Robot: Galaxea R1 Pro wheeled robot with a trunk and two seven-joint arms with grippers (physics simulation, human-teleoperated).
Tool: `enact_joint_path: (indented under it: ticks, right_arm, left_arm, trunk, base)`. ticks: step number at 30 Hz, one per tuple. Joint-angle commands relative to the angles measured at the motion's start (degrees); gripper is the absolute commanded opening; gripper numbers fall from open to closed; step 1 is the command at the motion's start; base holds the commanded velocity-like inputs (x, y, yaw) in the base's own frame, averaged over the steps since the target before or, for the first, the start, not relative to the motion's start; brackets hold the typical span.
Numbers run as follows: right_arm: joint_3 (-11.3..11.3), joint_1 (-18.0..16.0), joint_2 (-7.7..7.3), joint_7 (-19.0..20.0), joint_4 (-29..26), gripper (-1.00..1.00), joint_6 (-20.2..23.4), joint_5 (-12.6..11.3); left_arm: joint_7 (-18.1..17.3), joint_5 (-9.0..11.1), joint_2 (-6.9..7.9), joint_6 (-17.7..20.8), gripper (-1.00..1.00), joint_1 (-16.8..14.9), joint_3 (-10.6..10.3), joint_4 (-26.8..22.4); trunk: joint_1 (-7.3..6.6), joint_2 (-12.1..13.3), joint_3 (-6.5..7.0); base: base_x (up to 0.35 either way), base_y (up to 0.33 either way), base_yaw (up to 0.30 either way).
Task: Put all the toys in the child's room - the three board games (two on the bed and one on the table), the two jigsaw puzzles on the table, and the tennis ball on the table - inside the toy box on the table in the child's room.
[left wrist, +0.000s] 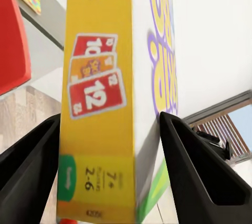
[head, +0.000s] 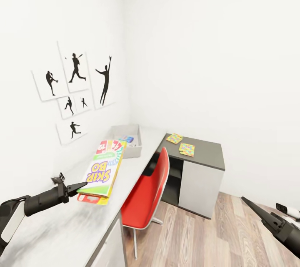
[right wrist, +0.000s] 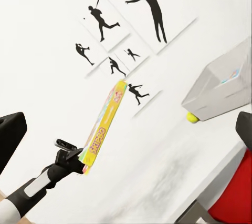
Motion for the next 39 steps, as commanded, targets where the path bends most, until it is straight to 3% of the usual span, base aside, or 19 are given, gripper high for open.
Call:
enact_joint_path:
  ticks: [1,14,39]
  right_arm:
    - [-0.01,-0.06,-0.02,0.12,0.05,1.00,0.50,-0.14]
    - [-0.01,-0.05,0.09,0.05,0.04,1.00,0.50,-0.05]
    - [-0.02,-0.06,0.20,-0.05,0.05,1.00,0.59,-0.04]
  left_arm:
    - [-0.02,0.20,0.01,0.45,-1.00,0.00,0.02,-0.03]
    - [-0.02,0.16,0.01,0.45,-1.00,0.00,0.02,-0.03]
    - [0.06,0.15,0.01,0.33,-1.00,0.00,0.20,-0.01]
  trunk:
    - [0.02,-0.04,0.05]
    - [0.02,-0.04,0.72]
    - [0.02,-0.04,0.64]
  base:
    - [0.006,-0.279,-0.204]
    - [0.123,-0.292,-0.151]
    - [0.223,-0.258,0.032]
